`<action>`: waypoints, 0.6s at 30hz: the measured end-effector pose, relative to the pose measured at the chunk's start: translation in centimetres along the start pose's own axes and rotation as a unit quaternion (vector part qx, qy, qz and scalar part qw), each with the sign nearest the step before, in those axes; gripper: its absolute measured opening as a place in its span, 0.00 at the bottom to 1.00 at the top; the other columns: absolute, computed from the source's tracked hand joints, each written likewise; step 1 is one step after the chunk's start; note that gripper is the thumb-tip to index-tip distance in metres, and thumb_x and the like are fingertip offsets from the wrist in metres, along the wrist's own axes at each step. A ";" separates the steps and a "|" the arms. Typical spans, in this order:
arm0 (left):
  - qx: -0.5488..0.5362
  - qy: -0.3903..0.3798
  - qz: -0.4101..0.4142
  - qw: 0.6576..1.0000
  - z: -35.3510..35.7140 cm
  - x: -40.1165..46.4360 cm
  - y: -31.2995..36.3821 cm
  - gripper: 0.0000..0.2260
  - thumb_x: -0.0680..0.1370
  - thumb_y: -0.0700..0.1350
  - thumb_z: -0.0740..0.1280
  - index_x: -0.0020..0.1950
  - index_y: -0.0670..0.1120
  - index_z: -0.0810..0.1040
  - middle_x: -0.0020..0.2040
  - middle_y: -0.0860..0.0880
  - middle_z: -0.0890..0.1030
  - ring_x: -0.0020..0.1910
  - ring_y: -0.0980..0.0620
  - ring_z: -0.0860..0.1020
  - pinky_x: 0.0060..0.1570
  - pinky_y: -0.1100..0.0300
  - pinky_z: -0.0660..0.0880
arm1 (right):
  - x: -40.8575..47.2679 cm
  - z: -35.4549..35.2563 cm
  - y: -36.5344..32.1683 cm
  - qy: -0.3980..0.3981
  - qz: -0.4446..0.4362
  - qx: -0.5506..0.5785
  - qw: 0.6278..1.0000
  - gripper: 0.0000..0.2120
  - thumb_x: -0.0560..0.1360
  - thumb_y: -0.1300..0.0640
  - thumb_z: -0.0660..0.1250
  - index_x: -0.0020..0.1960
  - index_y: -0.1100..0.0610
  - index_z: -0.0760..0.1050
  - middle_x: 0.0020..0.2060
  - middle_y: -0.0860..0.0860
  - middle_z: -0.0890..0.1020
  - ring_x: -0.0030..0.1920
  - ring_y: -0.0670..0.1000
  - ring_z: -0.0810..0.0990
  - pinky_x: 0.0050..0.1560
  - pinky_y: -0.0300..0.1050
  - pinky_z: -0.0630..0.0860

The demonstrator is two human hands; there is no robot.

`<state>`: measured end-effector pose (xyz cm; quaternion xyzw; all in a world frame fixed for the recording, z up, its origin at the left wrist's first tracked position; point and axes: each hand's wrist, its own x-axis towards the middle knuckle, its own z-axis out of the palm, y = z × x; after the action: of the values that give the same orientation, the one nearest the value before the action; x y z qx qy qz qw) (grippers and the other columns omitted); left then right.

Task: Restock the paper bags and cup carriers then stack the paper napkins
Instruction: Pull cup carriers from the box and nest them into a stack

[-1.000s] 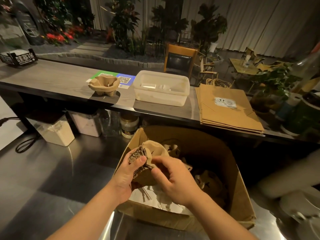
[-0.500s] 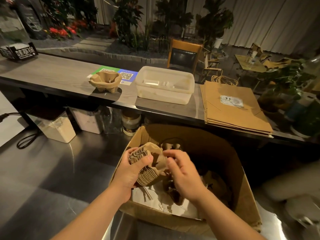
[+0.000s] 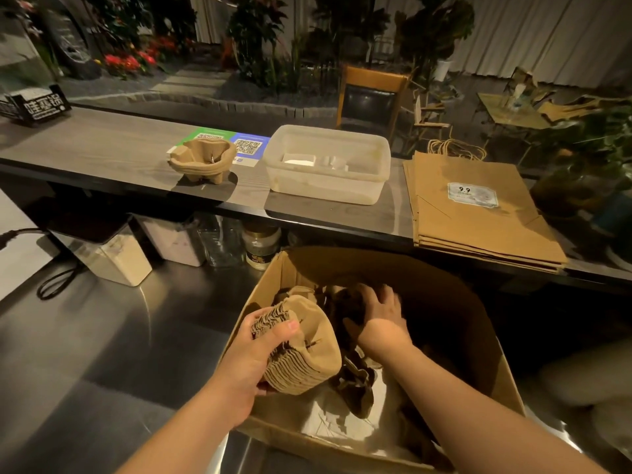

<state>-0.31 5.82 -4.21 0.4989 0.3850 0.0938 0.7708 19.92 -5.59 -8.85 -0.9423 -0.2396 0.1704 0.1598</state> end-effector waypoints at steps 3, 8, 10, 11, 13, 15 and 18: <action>-0.004 0.001 -0.008 1.000 -0.2 -0.1 0.1 0.32 0.62 0.62 0.76 0.65 0.61 0.74 0.61 0.48 0.83 0.60 0.44 0.80 0.44 0.50 0.78 | 1.3 0.3 -0.1 -0.007 -0.041 -0.070 0.997 0.38 0.77 0.43 0.71 0.79 0.37 0.53 0.82 0.51 0.46 0.82 0.59 0.41 0.73 0.63 0.68; -0.018 0.002 -0.026 0.999 -0.5 -0.1 0.5 0.34 0.61 0.64 0.76 0.65 0.62 0.74 0.61 0.49 0.82 0.61 0.43 0.79 0.47 0.49 0.76 | 2.6 1.0 -0.6 -0.073 -0.094 -0.096 0.988 0.39 0.76 0.42 0.72 0.80 0.38 0.54 0.82 0.51 0.43 0.82 0.60 0.42 0.76 0.64 0.63; -0.025 0.003 -0.029 0.999 -0.5 -0.1 0.5 0.33 0.62 0.63 0.75 0.66 0.61 0.73 0.61 0.49 0.82 0.60 0.44 0.79 0.44 0.50 0.74 | 2.8 1.2 -0.6 -0.094 -0.099 -0.084 0.987 0.40 0.75 0.42 0.72 0.80 0.38 0.54 0.82 0.52 0.43 0.82 0.61 0.44 0.77 0.62 0.62; -0.029 0.003 -0.030 0.999 -0.4 -0.1 0.6 0.33 0.62 0.63 0.75 0.66 0.61 0.74 0.61 0.49 0.82 0.60 0.44 0.79 0.44 0.51 0.74 | 2.9 1.3 -0.6 -0.098 -0.100 -0.080 0.987 0.41 0.75 0.41 0.73 0.80 0.38 0.54 0.82 0.53 0.43 0.81 0.62 0.45 0.77 0.63 0.62; -0.033 0.000 -0.031 0.999 -0.4 -0.1 0.6 0.35 0.59 0.64 0.77 0.65 0.61 0.74 0.61 0.49 0.82 0.60 0.43 0.79 0.44 0.50 0.74 | 3.2 1.3 -0.6 -0.090 -0.097 -0.077 0.988 0.42 0.74 0.38 0.72 0.80 0.38 0.53 0.81 0.53 0.46 0.80 0.63 0.47 0.76 0.64 0.61; -0.032 0.001 -0.033 0.999 -0.4 -0.2 0.6 0.38 0.54 0.66 0.77 0.64 0.62 0.75 0.60 0.50 0.83 0.61 0.43 0.79 0.45 0.49 0.74 | 3.5 1.4 -0.6 -0.051 -0.116 -0.139 0.982 0.41 0.74 0.34 0.69 0.80 0.39 0.52 0.79 0.55 0.50 0.79 0.63 0.49 0.78 0.64 0.56; -0.039 0.004 -0.034 0.999 -0.6 -0.1 0.7 0.34 0.58 0.64 0.77 0.63 0.63 0.76 0.60 0.49 0.84 0.60 0.43 0.80 0.46 0.48 0.76 | 3.7 1.3 -0.7 -0.030 -0.154 -0.193 0.969 0.41 0.76 0.33 0.66 0.81 0.40 0.50 0.79 0.56 0.50 0.79 0.64 0.49 0.79 0.65 0.46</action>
<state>-0.59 6.50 -3.74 0.4550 0.4009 0.0843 0.7906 22.19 -2.86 -10.64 -0.9017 -0.4145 0.1230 -0.0081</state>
